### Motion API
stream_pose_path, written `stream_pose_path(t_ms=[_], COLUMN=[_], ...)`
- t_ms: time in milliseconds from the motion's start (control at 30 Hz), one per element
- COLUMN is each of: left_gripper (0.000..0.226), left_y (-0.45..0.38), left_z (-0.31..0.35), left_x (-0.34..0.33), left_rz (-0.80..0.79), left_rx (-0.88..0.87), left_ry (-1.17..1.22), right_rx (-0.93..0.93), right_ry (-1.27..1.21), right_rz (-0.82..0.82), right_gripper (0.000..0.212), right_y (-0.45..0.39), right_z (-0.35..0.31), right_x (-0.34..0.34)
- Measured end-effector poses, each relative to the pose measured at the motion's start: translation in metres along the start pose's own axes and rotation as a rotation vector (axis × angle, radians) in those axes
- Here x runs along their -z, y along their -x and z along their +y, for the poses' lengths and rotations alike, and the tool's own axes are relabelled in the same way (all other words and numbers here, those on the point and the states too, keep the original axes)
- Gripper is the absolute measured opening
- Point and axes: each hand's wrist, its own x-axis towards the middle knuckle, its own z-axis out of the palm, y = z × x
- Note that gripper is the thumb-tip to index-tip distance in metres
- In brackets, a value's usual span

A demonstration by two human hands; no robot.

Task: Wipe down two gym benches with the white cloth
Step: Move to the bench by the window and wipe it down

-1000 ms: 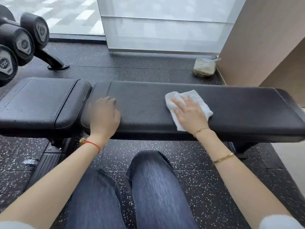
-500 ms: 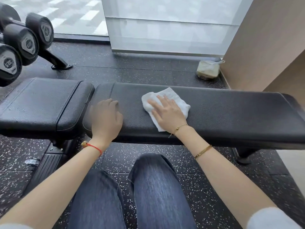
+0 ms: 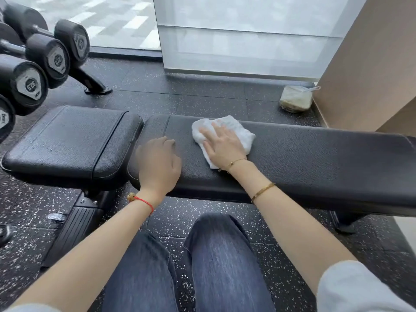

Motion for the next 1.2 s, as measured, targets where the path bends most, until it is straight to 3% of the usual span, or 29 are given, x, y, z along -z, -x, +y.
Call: stream_pose_path(t_ms=[133,267,400,533,700,767,933,1100,1200], left_gripper=[0.043,0.044,0.043,0.043,0.045,0.045,0.045,0.041,0.043], left_y=[0.001,0.001,0.001,0.000,-0.001,-0.001,-0.002,-0.002,-0.001], left_z=[0.000,0.001,0.003,0.002,-0.001,-0.001,-0.001,-0.002,-0.002], left_x=[-0.001,0.000,0.000,0.000,-0.001,-0.001,0.000,0.001,0.001], left_rz=[-0.004,-0.010,-0.022,-0.029,-0.033,-0.028,-0.042,-0.041,-0.040], left_rx=[-0.009,-0.003,0.019,0.022,0.018,0.012,0.019,0.032,0.030], left_ry=[0.023,0.019,0.013,0.022,-0.001,0.006,0.010,0.015,0.038], right_rx=[0.124,-0.088,-0.223,-0.106,0.281,0.254,-0.044,0.125,0.091], right_ry=[-0.059,-0.038,-0.008,-0.045,-0.059,-0.044,0.007,-0.064,-0.064], right_rz=[0.005,0.039,0.013,-0.017,-0.032,-0.045,-0.076,-0.059,0.001], right_gripper=[0.047,0.046,0.044,0.043,0.046,0.046,0.047,0.049,0.047], right_y=[0.031,0.011,-0.032,-0.055,-0.048,-0.057,-0.077,-0.013,0.024], right_z=[0.016,0.059,0.054,0.007,-0.032,-0.021,-0.018,-0.043,-0.029], right_x=[-0.004,0.003,0.005,0.001,-0.011,-0.009,0.001,-0.011,-0.013])
